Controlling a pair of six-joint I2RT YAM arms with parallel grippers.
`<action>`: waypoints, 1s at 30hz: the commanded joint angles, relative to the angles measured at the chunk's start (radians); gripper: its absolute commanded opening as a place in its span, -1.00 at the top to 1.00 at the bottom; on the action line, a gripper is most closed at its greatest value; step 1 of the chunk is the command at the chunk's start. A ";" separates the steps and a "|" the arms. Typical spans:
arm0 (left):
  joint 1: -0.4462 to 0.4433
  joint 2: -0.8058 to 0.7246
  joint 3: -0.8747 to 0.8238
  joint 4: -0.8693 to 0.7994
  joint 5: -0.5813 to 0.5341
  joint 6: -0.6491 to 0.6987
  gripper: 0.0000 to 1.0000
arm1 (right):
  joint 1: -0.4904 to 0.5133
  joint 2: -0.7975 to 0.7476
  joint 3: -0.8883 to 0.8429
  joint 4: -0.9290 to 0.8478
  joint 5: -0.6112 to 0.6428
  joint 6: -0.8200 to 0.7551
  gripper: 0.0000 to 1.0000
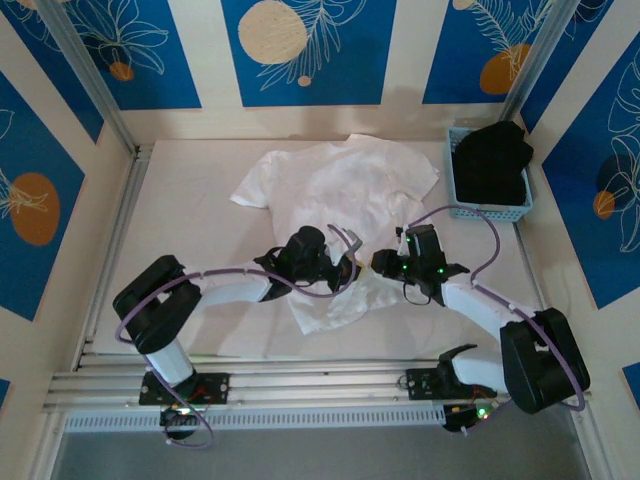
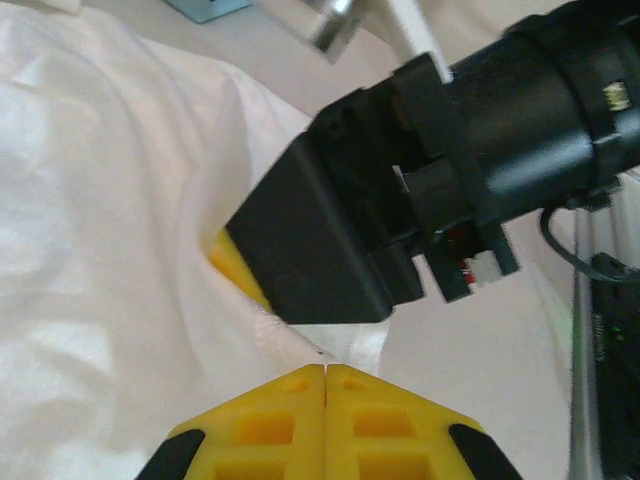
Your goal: Fold the inside-out t-shirt
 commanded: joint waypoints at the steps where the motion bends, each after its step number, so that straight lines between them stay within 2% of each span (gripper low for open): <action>1: 0.010 -0.034 -0.014 -0.010 -0.099 0.017 1.00 | 0.017 -0.051 0.020 -0.057 0.066 -0.003 0.24; 3: 0.017 -0.046 -0.018 -0.017 -0.131 0.013 1.00 | 0.042 -0.098 0.003 -0.102 0.121 0.000 0.08; 7: 0.033 -0.063 -0.007 -0.024 -0.116 -0.024 1.00 | 0.122 -0.182 -0.054 -0.101 0.193 -0.006 -0.30; 10: 0.037 -0.080 0.002 -0.025 -0.096 -0.047 1.00 | 0.173 -0.202 -0.079 -0.086 0.250 -0.016 -0.47; 14: 0.040 -0.098 0.015 -0.036 -0.068 -0.066 1.00 | 0.201 -0.180 -0.107 -0.015 0.294 -0.027 -0.61; 20: 0.040 -0.095 0.018 -0.057 -0.037 -0.063 1.00 | 0.194 -0.073 -0.038 0.081 0.416 -0.126 -0.63; 22: 0.040 -0.090 0.016 -0.062 -0.041 -0.062 1.00 | 0.187 -0.029 -0.017 0.124 0.425 -0.165 -0.50; 27: 0.044 -0.066 0.006 -0.068 -0.070 -0.053 1.00 | 0.175 -0.004 0.010 0.138 0.361 -0.190 0.57; 28: 0.045 -0.058 0.002 -0.072 -0.090 -0.042 1.00 | 0.173 -0.020 0.003 0.141 0.349 -0.191 0.85; 29: 0.044 -0.051 -0.004 -0.075 -0.112 -0.026 1.00 | 0.172 -0.037 -0.004 0.140 0.344 -0.188 1.00; 30: 0.045 -0.043 -0.009 -0.074 -0.126 -0.010 1.00 | 0.171 -0.056 -0.012 0.142 0.334 -0.185 1.00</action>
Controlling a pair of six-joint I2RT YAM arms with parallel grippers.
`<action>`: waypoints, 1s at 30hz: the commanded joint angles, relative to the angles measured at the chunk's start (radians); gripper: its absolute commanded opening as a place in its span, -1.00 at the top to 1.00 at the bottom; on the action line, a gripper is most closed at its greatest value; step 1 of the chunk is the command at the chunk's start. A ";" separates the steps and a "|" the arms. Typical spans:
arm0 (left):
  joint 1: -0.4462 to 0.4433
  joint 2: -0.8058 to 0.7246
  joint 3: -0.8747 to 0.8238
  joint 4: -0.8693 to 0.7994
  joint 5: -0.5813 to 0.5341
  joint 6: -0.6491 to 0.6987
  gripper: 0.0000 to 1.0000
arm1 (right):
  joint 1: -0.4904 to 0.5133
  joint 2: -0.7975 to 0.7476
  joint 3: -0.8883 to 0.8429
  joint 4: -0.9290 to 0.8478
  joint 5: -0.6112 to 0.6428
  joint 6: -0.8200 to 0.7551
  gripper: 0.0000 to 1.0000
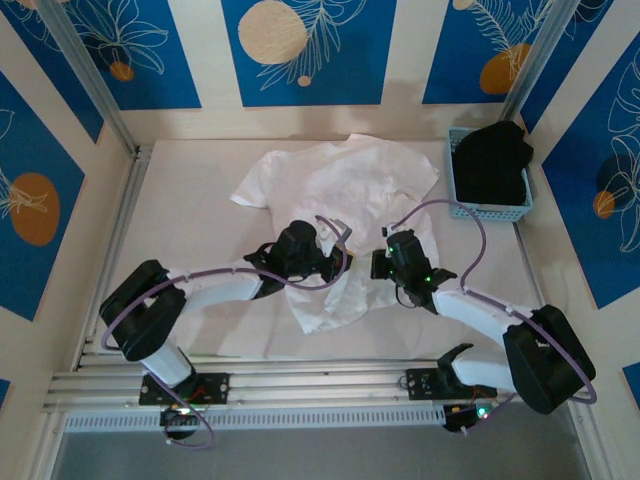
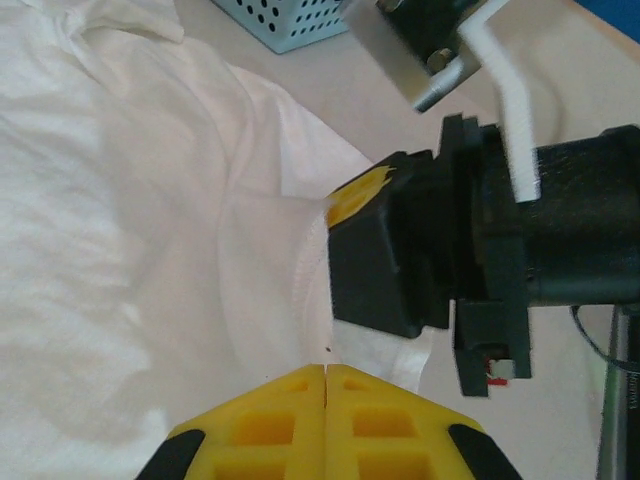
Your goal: Fold the inside-out t-shirt
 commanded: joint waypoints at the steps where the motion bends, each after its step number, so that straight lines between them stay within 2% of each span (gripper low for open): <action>1: 0.012 0.037 -0.006 -0.015 -0.053 0.054 1.00 | -0.010 -0.067 -0.010 0.044 -0.036 -0.016 1.00; 6: 0.012 0.090 0.005 0.020 0.017 0.085 0.64 | -0.023 -0.109 -0.027 0.060 -0.130 0.016 1.00; 12: 0.010 0.130 0.030 0.058 0.122 0.062 0.13 | -0.029 -0.101 -0.022 0.049 -0.146 0.035 1.00; 17: 0.010 0.146 0.025 0.089 0.131 0.061 -0.07 | -0.044 -0.101 -0.019 0.048 -0.172 0.046 1.00; 20: 0.011 0.179 0.064 0.072 0.089 0.080 -0.08 | -0.046 -0.109 -0.020 0.052 -0.189 0.050 1.00; 22: 0.013 0.210 0.095 0.080 0.084 0.087 -0.01 | -0.046 -0.120 -0.023 0.047 -0.195 0.050 1.00; 24: 0.017 0.237 0.128 0.090 0.082 0.084 0.32 | -0.047 -0.136 -0.025 0.032 -0.186 0.051 1.00; 25: 0.020 0.245 0.141 0.099 0.085 0.077 0.63 | -0.050 -0.146 -0.023 0.009 -0.172 0.053 1.00; 26: 0.024 0.246 0.151 0.101 0.080 0.065 0.93 | -0.053 -0.157 -0.015 -0.034 -0.141 0.064 0.95; 27: 0.030 0.239 0.153 0.101 0.069 0.055 1.00 | -0.055 -0.167 0.003 -0.109 -0.075 0.095 0.60; 28: 0.036 0.228 0.152 0.100 0.058 0.046 1.00 | -0.063 -0.175 0.034 -0.220 0.000 0.152 0.08; 29: 0.041 0.214 0.149 0.095 0.047 0.040 1.00 | -0.076 -0.186 0.060 -0.300 0.019 0.171 -0.27; 30: 0.046 0.199 0.149 0.082 0.040 0.036 1.00 | -0.077 -0.197 0.074 -0.345 0.019 0.169 -0.41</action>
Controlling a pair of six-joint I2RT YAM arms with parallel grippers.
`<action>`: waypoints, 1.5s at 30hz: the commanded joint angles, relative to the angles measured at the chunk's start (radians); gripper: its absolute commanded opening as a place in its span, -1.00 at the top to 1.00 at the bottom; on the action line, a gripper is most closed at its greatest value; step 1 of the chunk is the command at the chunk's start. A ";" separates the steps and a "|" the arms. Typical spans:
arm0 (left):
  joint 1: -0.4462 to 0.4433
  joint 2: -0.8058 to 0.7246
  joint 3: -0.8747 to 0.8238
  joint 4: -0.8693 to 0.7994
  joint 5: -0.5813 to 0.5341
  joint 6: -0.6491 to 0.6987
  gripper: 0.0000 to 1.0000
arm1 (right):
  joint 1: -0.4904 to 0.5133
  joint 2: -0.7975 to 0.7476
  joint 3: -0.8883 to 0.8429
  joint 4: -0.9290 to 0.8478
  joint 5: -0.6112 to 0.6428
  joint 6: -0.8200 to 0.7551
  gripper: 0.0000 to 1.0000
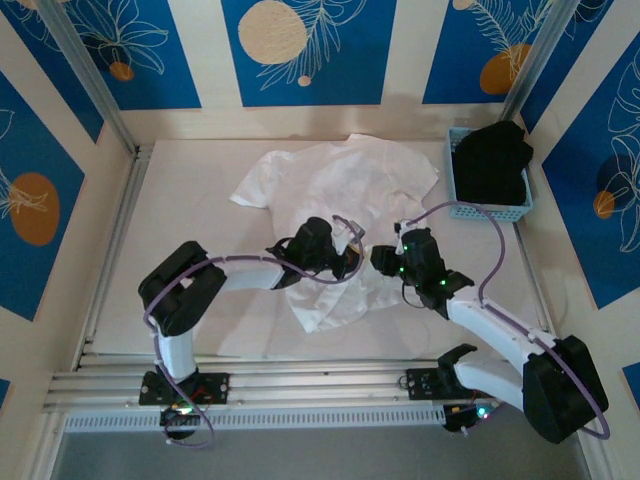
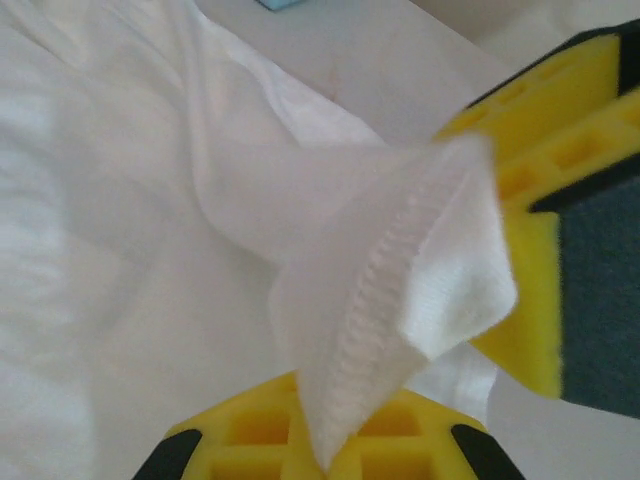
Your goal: Fold the inside-out t-shirt
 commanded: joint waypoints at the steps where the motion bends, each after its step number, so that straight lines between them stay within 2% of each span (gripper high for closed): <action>1: 0.025 -0.052 0.028 -0.006 -0.035 -0.024 1.00 | -0.003 -0.058 0.058 -0.228 0.098 0.055 -0.46; 3: 0.029 -0.082 0.034 -0.045 -0.040 -0.015 1.00 | 0.059 -0.113 0.008 -0.160 0.048 -0.012 -0.54; 7: 0.037 -0.146 0.057 -0.137 -0.039 0.006 1.00 | 0.200 -0.175 -0.135 0.062 -0.027 -0.124 -0.52; 10: 0.043 -0.180 0.093 -0.221 -0.032 0.014 1.00 | 0.259 -0.135 -0.201 0.244 -0.045 -0.194 -0.45; 14: 0.044 -0.199 0.173 -0.369 0.007 0.021 1.00 | 0.333 -0.008 -0.231 0.458 -0.014 -0.380 -0.36; 20: 0.044 -0.241 0.238 -0.496 0.050 0.046 1.00 | 0.311 0.189 -0.223 0.653 0.031 -0.492 -0.34; 26: 0.044 -0.261 0.294 -0.565 0.106 0.068 1.00 | 0.246 0.330 -0.206 0.798 0.074 -0.513 -0.22; 29: 0.043 -0.276 0.317 -0.569 0.121 0.052 1.00 | 0.244 0.390 -0.166 0.790 0.152 -0.550 -0.11; 34: 0.040 -0.276 0.377 -0.551 0.212 -0.011 1.00 | 0.276 0.515 -0.094 0.826 0.247 -0.599 -0.12; 37: 0.033 -0.277 0.424 -0.550 0.236 -0.031 1.00 | 0.267 0.592 -0.034 0.833 0.293 -0.569 -0.14; 41: 0.012 -0.307 0.467 -0.534 0.271 -0.047 1.00 | 0.207 0.671 0.075 0.757 0.254 -0.482 -0.24; 45: -0.023 -0.321 0.551 -0.545 0.312 -0.049 1.00 | 0.190 0.749 0.242 0.587 0.255 -0.441 -0.36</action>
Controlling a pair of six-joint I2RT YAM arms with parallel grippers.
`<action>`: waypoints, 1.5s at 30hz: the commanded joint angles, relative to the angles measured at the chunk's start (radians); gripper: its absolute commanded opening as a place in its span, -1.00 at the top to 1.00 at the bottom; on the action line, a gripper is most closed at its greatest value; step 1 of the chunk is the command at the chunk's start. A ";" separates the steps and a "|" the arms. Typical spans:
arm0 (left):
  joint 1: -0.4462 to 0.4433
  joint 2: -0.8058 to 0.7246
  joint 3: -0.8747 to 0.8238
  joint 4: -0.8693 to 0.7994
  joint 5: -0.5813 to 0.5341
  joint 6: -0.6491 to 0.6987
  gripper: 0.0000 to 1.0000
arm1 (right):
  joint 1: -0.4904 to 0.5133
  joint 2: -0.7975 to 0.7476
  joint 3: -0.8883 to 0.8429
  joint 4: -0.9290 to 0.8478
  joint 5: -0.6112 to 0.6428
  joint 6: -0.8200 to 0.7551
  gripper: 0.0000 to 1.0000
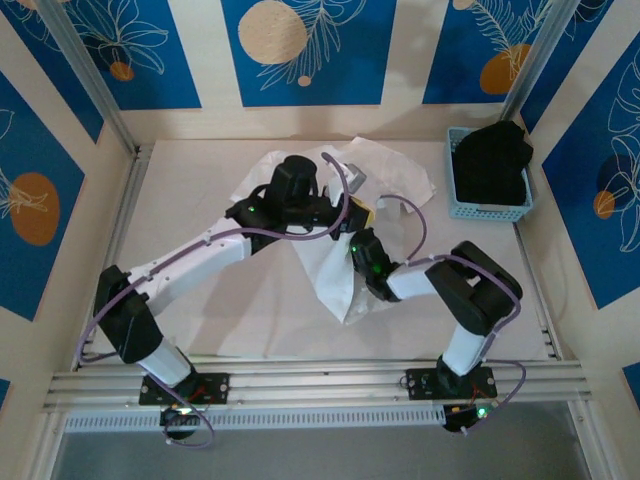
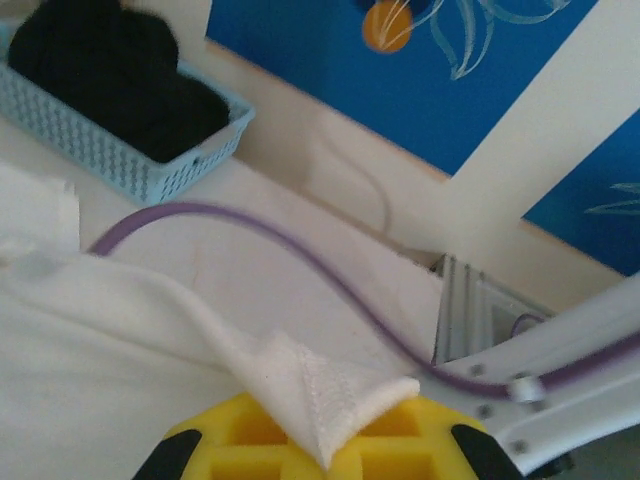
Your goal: Fold the inside-out t-shirt
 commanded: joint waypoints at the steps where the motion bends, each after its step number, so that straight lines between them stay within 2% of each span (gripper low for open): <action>1: -0.046 -0.048 0.119 0.013 0.108 -0.017 1.00 | -0.016 0.059 0.139 -0.146 0.031 0.069 -0.38; 9: -0.078 -0.064 0.267 -0.045 0.166 0.003 1.00 | -0.076 0.215 0.476 -0.546 -0.008 0.210 -0.60; 10: -0.078 -0.067 0.290 -0.067 0.161 0.017 1.00 | -0.082 0.232 0.511 -0.598 -0.019 0.227 -0.68; 11: -0.078 -0.069 0.314 -0.089 0.153 0.034 1.00 | -0.086 0.252 0.548 -0.651 -0.026 0.246 -0.76; 15: -0.075 -0.082 0.398 -0.174 0.091 0.111 1.00 | -0.097 0.302 0.637 -0.809 -0.047 0.293 -0.82; 19: -0.064 -0.103 0.461 -0.224 0.036 0.171 1.00 | -0.127 0.349 0.703 -0.922 -0.116 0.340 -0.83; 22: -0.046 -0.124 0.479 -0.244 -0.046 0.208 1.00 | -0.137 0.381 0.737 -0.993 -0.155 0.345 -0.77; 24: -0.027 -0.144 0.458 -0.243 -0.134 0.219 1.00 | -0.139 0.391 0.731 -1.008 -0.197 0.343 -0.60; 28: 0.034 -0.217 0.320 -0.156 -0.306 0.208 1.00 | -0.152 0.404 0.723 -1.013 -0.280 0.324 0.26; 32: 0.124 -0.289 0.164 -0.085 -0.487 0.161 1.00 | -0.155 0.309 0.678 -0.960 -0.357 0.274 0.87; 34: 0.181 -0.319 0.074 -0.062 -0.565 0.128 1.00 | -0.157 0.219 0.632 -0.915 -0.401 0.257 1.00; 38: 0.335 -0.347 -0.104 -0.041 -0.662 0.036 1.00 | -0.158 0.044 0.522 -0.821 -0.521 0.263 1.00; 41: 0.456 -0.327 -0.210 -0.030 -0.665 -0.031 1.00 | -0.157 -0.054 0.442 -0.737 -0.615 0.272 1.00; 45: 0.556 -0.275 -0.313 0.002 -0.644 -0.078 1.00 | -0.159 -0.138 0.390 -0.652 -0.705 0.260 1.00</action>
